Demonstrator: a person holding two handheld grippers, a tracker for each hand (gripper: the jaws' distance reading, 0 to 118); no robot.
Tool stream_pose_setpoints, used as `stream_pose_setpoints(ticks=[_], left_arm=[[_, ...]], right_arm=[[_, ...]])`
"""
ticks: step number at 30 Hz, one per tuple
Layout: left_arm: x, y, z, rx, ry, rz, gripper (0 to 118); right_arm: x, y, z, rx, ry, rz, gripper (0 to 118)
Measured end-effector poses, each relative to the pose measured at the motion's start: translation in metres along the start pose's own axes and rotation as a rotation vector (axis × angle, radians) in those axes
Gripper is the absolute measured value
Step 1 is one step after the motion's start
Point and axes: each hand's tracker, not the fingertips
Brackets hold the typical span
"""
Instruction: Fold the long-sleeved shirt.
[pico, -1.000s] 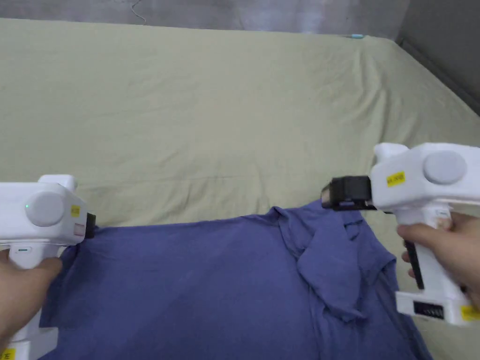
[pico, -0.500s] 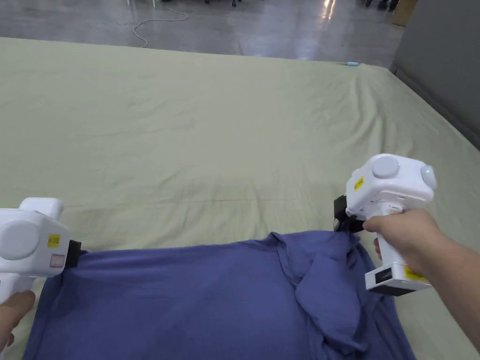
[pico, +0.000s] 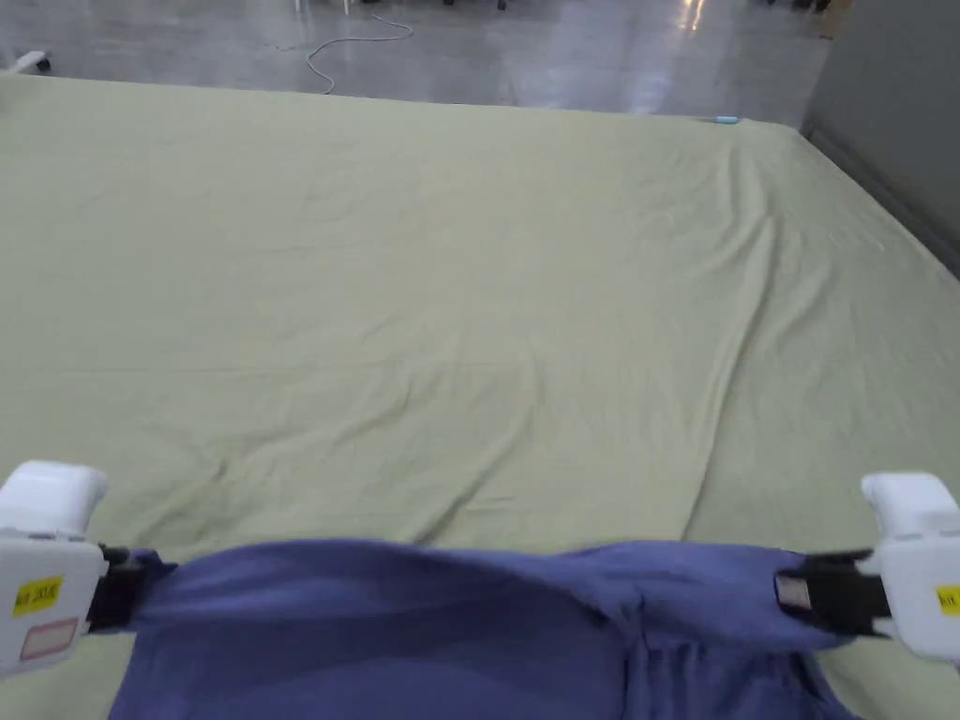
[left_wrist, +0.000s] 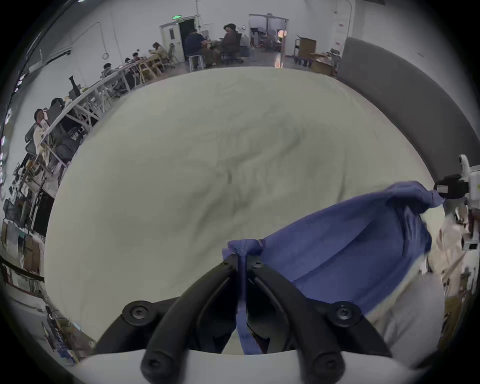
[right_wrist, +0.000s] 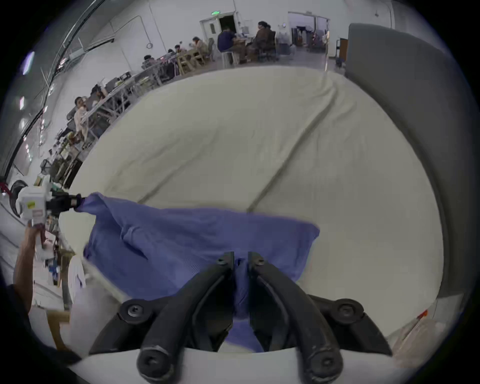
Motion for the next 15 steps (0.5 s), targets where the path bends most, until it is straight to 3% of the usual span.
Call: stream_pose_setpoints(ticks=[8, 15], left_arm=[[0.004, -0.091, -0.018, -0.142, -0.025, 0.068, 1], [0.011, -0.098, -0.039, -0.133, 0.018, 0.081, 2]], right_arm=[[0.021, -0.083, -0.018, -0.097, -0.029, -0.092, 6], [0.033, -0.093, -0.053, -0.124, -0.035, -0.093, 6]])
